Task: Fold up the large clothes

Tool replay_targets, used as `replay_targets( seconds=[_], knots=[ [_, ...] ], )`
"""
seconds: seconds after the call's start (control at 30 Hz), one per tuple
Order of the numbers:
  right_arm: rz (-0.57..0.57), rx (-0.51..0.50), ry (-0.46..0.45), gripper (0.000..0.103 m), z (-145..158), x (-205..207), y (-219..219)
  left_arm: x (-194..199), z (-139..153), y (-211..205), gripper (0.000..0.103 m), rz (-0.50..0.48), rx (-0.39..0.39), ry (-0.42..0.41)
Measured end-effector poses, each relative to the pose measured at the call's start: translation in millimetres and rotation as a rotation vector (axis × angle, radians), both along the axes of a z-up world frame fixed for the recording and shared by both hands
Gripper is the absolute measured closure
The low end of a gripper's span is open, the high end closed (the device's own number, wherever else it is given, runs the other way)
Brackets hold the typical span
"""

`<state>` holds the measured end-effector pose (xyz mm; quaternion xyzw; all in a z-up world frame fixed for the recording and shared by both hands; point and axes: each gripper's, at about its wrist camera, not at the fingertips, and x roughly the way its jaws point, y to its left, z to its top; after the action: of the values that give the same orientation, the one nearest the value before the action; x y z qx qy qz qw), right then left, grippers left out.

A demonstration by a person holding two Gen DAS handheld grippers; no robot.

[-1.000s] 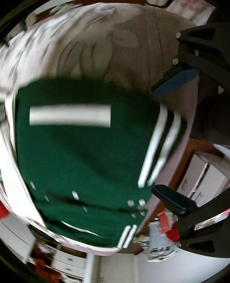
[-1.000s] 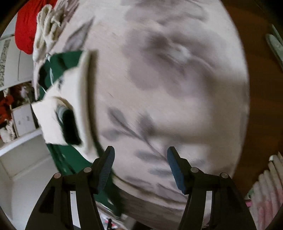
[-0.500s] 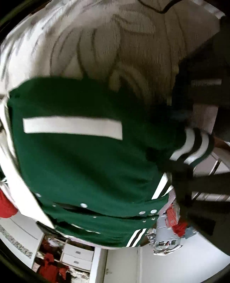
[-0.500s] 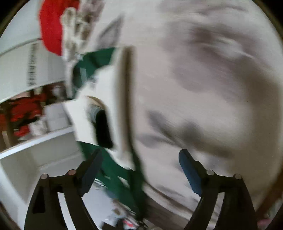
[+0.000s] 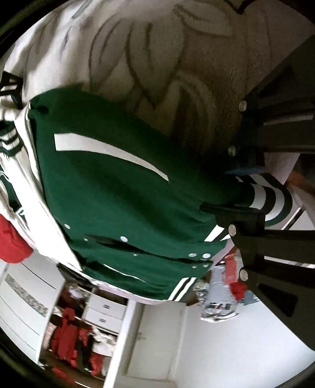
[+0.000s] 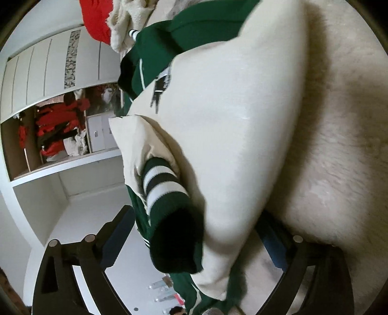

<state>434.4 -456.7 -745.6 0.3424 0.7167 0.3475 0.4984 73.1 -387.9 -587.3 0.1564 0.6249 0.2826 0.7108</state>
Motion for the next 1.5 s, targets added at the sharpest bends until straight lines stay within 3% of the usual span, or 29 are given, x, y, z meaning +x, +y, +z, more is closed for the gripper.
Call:
replay_targets(
  seconds=[0.07,0.1,0.17,0.27,0.37,0.57,0.7,0.83,0.93,1.07,1.2,1.27,1.3,1.33,1.4,1.5],
  knots=[
    [0.004,-0.036,-0.009,0.008,1.6,0.9,12.5,3.0,2.1,2.3,0.086,0.015,-0.019,0.001],
    [-0.001,-0.056,-0.013,0.024,2.9,0.7,16.8,3.1,3.9,5.9,0.086,0.020,-0.034,-0.002],
    [-0.016,-0.102,0.008,0.071,5.3,1.5,24.6,2.4,12.0,13.6,0.087,0.022,-0.065,-0.012],
    [-0.033,-0.156,0.001,0.084,24.5,3.7,30.4,0.7,32.7,26.8,0.087,0.032,-0.126,-0.043],
    [-0.015,-0.203,-0.050,0.086,69.4,7.2,45.5,-0.1,61.8,48.5,0.088,0.059,-0.183,-0.083],
    [0.040,-0.361,-0.108,0.087,169.7,17.6,112.4,-4.6,130.4,131.0,0.088,0.125,-0.266,-0.186],
    [0.115,-0.477,-0.174,0.087,231.7,31.9,211.2,-13.6,161.2,215.0,0.089,0.189,-0.366,-0.252],
    [0.186,-0.563,-0.211,0.087,258.0,42.2,323.8,-19.6,161.4,311.7,0.089,0.291,-0.501,-0.293],
    [0.244,-0.665,-0.212,0.087,240.7,46.4,425.4,-23.8,137.5,390.6,0.089,0.371,-0.612,-0.307],
    [0.290,-0.819,-0.174,0.087,174.1,45.7,538.2,-25.4,74.3,478.8,0.089,0.468,-0.767,-0.283],
    [0.287,-0.966,-0.178,0.087,117.7,32.9,581.5,-31.8,9.2,532.2,0.089,0.520,-0.890,-0.256],
    [0.294,-1.020,-0.196,0.086,105.2,28.2,594.9,-35.1,-14.5,543.5,0.087,0.526,-0.958,-0.255],
    [0.318,-1.042,-0.211,0.079,102.7,25.3,601.4,-38.7,-22.2,549.1,0.084,0.540,-0.982,-0.262],
    [0.356,-1.027,-0.225,0.072,103.2,22.8,607.1,-43.5,-28.6,554.5,0.083,0.558,-1.030,-0.279],
    [0.386,-0.912,-0.213,0.031,109.4,20.3,608.4,-53.6,-29.2,562.3,0.081,0.592,-1.118,-0.308],
    [0.399,-0.693,-0.117,0.026,128.9,9.7,584.9,-69.3,-18.8,568.4,0.077,0.638,-1.196,-0.328]
  ],
)
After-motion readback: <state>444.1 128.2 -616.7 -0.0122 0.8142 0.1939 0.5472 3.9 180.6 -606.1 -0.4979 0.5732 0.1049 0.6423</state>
